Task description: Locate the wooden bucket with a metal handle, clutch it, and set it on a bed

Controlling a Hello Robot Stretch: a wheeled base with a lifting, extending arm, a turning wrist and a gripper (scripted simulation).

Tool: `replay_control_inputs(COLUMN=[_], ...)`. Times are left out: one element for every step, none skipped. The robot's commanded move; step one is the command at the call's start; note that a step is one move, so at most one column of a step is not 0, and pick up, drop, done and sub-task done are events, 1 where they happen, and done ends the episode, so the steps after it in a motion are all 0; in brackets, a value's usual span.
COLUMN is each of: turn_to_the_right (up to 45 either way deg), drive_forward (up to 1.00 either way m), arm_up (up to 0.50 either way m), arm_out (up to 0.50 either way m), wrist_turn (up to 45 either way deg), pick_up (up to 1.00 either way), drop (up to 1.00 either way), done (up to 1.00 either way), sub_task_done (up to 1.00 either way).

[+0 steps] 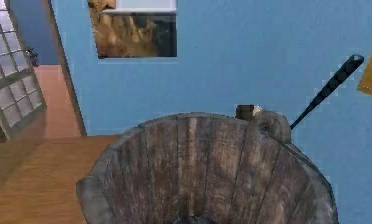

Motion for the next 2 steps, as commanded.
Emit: replay_control_inputs(turn_to_the_right=[45.0, 27.0], drive_forward=[0.00, 0.00], arm_up=[0.00, 0.00], arm_out=[0.00, 0.00], wrist_turn=[0.0, 0.0], pick_up=[0.00, 0.00], drop=[0.00, 0.00], done=[0.00, 0.00], sub_task_done=[0.00, 0.00])
